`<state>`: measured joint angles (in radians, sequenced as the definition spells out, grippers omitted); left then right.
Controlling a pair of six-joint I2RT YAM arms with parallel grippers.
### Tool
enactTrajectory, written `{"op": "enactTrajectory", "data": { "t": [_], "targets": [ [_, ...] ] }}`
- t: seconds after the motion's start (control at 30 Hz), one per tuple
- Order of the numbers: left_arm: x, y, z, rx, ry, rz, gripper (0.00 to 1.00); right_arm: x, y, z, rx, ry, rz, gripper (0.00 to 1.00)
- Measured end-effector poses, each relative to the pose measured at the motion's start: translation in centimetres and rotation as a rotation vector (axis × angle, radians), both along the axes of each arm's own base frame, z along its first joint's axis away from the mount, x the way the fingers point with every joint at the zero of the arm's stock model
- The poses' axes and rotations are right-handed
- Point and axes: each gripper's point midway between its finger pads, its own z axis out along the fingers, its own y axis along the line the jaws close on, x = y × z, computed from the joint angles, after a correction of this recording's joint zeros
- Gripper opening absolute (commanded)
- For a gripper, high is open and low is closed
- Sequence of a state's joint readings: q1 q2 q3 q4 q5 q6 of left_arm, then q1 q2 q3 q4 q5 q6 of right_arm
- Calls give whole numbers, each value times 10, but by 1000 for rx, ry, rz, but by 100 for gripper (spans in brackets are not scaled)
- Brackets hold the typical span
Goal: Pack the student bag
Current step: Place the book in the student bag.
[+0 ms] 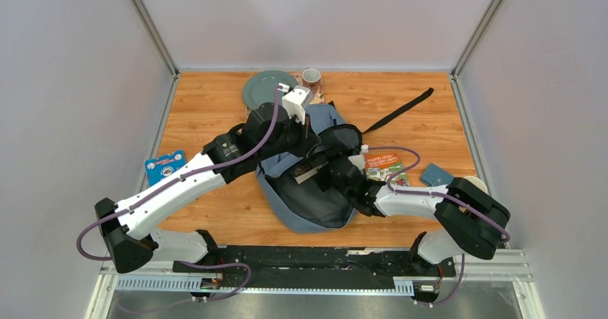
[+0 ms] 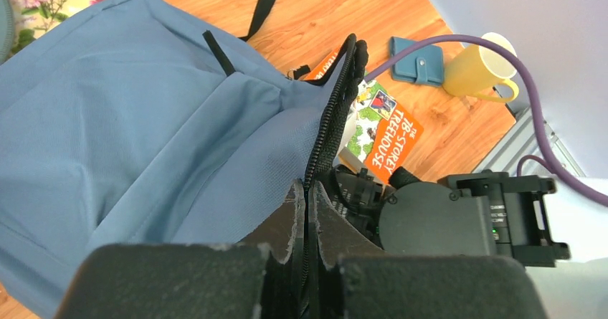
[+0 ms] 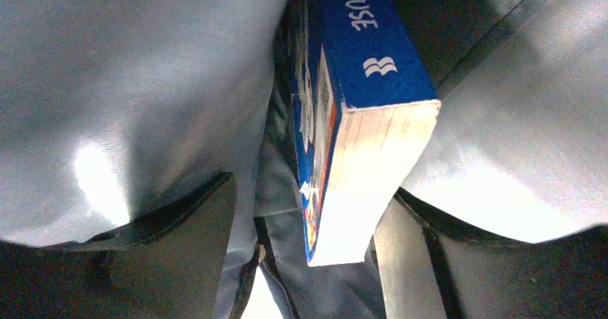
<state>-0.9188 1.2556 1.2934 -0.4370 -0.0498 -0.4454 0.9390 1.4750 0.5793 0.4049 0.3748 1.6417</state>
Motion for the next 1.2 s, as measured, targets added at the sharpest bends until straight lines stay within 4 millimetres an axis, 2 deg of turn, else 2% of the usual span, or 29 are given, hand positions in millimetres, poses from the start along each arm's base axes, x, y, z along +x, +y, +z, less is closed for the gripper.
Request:
{"op": "enactTrajectory", "data": {
  "t": [0.07, 0.2, 0.3, 0.33, 0.37, 0.47, 0.6, 0.87, 0.93, 0.97, 1.0, 1.07, 1.13, 1.2],
  "targets": [
    [1, 1, -1, -2, 0, 5, 0, -5, -1, 1, -19, 3, 26, 71],
    [3, 4, -7, 9, 11, 13, 0, -18, -2, -16, -63, 57, 81, 67],
    [4, 6, -12, 18, 19, 19, 0, -30, -4, -29, -72, 100, 117, 24],
    [4, 7, -13, 19, 22, 20, 0, -34, -6, -34, -75, 113, 126, 3],
    [4, 7, -15, 20, 23, 21, 0, -37, -7, -39, -75, 127, 130, 0],
    [4, 8, -18, 19, 34, 25, 0, -39, -8, -43, -60, 136, 130, 0],
    [3, 6, -17, 3, 45, 19, 0, -32, 0, -40, -17, 125, 115, 0],
    [-4, -1, -18, -35, 83, -14, 0, 0, 23, -29, 60, 117, 21, 0],
    [-5, -1, -19, -40, 87, -17, 0, 4, 23, -30, 75, 125, -7, 10],
    [-6, -1, -19, -41, 88, -17, 0, 5, 22, -31, 78, 129, -18, 19],
    [-6, -1, -19, -41, 88, -17, 0, 5, 20, -32, 79, 132, -25, 36],
    [-6, -1, -20, -41, 90, -18, 0, 5, 17, -35, 79, 138, -38, 41],
    [-7, 0, -20, -42, 90, -18, 0, 3, 15, -40, 61, 146, -30, 53],
    [-8, 1, -21, -44, 89, -18, 0, -1, 14, -46, 33, 168, -3, 58]
  ]
}}
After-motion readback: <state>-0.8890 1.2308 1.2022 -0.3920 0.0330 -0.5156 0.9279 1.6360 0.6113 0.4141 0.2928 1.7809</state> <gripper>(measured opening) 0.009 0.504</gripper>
